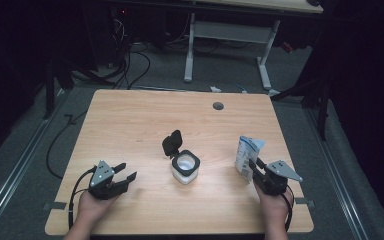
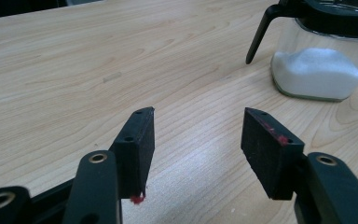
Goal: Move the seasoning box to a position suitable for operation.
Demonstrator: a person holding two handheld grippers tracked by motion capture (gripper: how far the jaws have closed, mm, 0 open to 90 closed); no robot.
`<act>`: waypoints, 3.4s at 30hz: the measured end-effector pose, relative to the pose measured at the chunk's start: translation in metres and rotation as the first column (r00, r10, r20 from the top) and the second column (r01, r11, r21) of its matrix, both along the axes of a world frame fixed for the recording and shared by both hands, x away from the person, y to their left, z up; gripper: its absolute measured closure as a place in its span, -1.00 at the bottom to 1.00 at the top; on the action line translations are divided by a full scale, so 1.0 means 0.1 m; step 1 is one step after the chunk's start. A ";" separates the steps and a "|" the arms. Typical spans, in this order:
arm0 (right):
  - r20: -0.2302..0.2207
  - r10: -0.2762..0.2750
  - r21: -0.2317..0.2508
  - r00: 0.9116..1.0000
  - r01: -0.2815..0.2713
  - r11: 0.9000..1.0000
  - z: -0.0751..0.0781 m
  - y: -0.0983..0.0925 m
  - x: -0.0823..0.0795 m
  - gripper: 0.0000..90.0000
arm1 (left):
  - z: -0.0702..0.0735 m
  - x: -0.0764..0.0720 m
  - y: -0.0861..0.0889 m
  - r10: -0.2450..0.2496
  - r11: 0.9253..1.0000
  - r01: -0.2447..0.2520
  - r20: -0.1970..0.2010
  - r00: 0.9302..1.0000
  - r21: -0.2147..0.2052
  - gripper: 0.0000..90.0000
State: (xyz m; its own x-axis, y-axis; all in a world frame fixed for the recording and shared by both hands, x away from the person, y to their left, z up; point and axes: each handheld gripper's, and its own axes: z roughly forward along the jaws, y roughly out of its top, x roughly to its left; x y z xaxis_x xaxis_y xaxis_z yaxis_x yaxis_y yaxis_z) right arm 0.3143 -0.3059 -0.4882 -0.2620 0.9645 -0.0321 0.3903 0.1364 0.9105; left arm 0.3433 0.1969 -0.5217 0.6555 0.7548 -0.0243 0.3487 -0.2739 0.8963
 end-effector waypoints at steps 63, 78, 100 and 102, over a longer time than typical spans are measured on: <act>-0.032 -0.057 -0.049 0.998 0.056 0.997 0.09 0.15 -0.43 0.24 | -0.05 0.20 -0.31 0.001 1.000 -0.001 -0.030 1.000 0.014 0.11; -0.030 0.027 -0.080 0.999 -0.029 0.996 0.09 0.45 -0.46 0.32 | -0.05 0.20 -0.32 0.009 1.000 -0.008 -0.040 0.999 0.022 0.26; -0.077 0.127 -0.074 0.989 -0.133 0.988 -0.04 0.76 -0.14 0.46 | -0.02 0.12 -0.30 0.067 0.998 -0.066 -0.064 0.996 0.015 0.31; -0.082 0.141 -0.069 0.987 -0.147 0.987 -0.05 0.80 -0.10 0.47 | -0.02 0.11 -0.30 0.072 0.997 -0.071 -0.066 0.995 0.027 0.29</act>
State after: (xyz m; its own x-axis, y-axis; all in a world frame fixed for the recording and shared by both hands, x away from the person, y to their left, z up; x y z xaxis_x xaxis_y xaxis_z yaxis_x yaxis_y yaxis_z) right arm 0.3045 -0.2256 -0.4932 -0.4021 0.9123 -0.0768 0.4298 0.2622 0.8640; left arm 0.3544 0.1664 -0.5239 0.5974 0.8006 -0.0469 0.4273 -0.2682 0.8634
